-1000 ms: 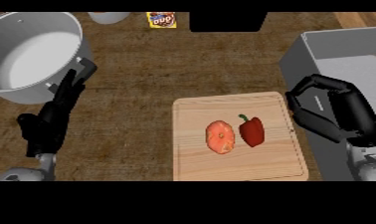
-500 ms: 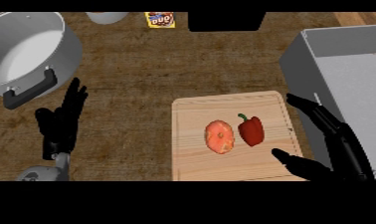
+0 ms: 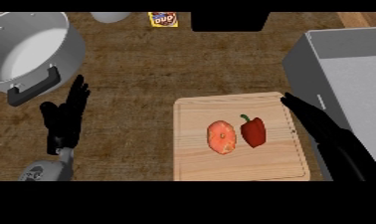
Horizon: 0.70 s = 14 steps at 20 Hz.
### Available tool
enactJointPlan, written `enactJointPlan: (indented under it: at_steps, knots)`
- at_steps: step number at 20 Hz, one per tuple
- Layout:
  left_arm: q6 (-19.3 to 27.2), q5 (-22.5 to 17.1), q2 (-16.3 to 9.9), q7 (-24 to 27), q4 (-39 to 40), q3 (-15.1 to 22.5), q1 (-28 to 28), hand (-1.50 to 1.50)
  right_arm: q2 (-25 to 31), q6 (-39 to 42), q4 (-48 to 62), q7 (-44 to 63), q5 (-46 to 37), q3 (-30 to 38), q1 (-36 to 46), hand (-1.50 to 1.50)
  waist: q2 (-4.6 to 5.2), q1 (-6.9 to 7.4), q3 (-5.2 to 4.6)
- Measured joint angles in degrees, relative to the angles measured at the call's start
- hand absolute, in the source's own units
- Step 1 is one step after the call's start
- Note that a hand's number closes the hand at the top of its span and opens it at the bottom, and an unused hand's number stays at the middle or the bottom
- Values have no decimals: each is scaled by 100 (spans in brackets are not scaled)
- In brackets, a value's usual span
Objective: Pick the squash from the cutting board and place it in the cardboard box
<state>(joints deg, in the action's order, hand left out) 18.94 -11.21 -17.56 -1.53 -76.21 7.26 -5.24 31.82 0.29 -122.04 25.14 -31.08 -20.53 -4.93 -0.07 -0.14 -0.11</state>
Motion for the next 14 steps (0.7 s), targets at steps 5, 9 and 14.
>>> enactJointPlan:
  at_steps: [5,9,14]
  knots:
    - [26,124,113,69,128,-29,-69,0,-305,888,-147,1233,-187,-434,670,-150,6,34,2]
    - [-2,188,193,121,152,-55,-40,0,-748,1404,-53,2089,-483,-906,1058,-150,5,42,4]
    - [-27,270,227,104,119,-115,-47,0,-1336,1816,448,2740,-750,-1293,1402,-150,6,48,6]
